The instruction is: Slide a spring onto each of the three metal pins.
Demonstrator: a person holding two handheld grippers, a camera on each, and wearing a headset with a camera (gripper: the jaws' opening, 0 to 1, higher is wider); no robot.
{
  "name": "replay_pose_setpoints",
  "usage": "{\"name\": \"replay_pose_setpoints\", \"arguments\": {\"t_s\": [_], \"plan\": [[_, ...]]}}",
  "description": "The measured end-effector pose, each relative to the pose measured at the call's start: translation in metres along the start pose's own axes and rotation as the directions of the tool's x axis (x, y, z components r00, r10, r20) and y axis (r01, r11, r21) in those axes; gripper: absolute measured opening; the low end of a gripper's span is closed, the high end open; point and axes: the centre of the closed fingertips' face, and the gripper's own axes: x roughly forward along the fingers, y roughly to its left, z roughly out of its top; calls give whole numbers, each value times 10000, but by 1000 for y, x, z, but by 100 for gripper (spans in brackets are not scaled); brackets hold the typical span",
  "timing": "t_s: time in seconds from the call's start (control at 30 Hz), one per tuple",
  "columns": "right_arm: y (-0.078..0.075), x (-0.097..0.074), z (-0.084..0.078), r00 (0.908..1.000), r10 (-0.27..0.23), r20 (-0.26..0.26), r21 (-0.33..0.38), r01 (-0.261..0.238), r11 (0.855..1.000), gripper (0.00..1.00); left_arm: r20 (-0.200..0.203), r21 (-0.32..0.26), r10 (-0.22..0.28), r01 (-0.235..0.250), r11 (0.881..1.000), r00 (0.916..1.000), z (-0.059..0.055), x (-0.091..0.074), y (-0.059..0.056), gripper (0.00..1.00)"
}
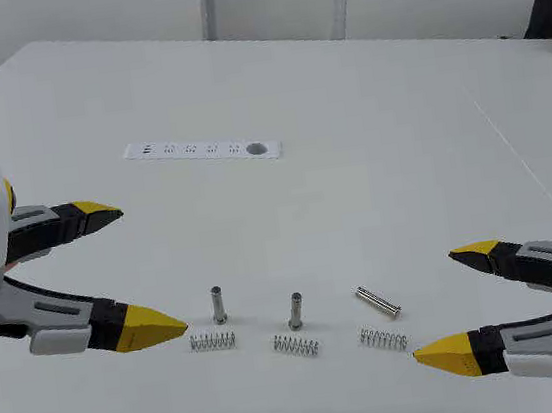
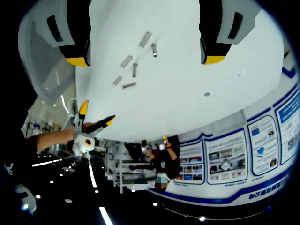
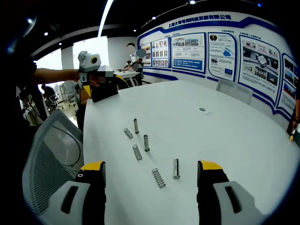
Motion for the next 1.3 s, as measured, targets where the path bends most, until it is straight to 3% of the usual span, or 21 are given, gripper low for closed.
{"name": "replay_pose_setpoints", "arguments": {"t_s": [0.33, 0.43, 0.53, 0.73, 0.93, 1.0, 1.07, 1.17, 1.3], "plan": [[-7, -1, 2, 9999, -92, 59, 201, 91, 9998, 81, -194, -76, 33, -34, 10000, 9998, -9, -3, 1, 99], [-6, 2, 3, 9999, -119, -20, -43, 119, 9999, 80, -206, -91, 103, -105, 9999, 9997, -9, -4, 3, 99], [-6, 4, 1, 9999, -57, -139, -174, 55, 9998, 80, 174, -262, 222, -218, 9994, 9996, -2, -5, 6, 98], [-7, 7, 1, 10000, 14, -78, -1, -14, 10000, 80, 253, -348, 210, -201, 9992, 9995, 1, -4, 8, 97], [-13, 10, -5, 9996, -151, -221, 104, 153, 9998, 80, 78, -327, 118, -116, 9994, 9999, -8, 1, 4, 97], [-16, 10, -6, 9994, -254, -236, 134, 258, 9996, 80, 343, 168, 130, -135, 9998, 9993, -7, 2, 3, 96], [-18, 11, -7, 9993, -308, -224, 206, 313, 9993, 80, 303, 61, 120, -122, 9999, 9995, -11, 3, 0, 93], [-20, 12, -7, 9992, -344, -217, 296, 350, 9989, 80, 102, -318, 184, -180, 9993, 9998, -19, 7, -1, 100], [-19, 14, -7, 9993, -233, -278, 349, 243, 9991, 79, 81, -288, 419, -416, 9987, 9991, -24, 7, 3, 100]]}}
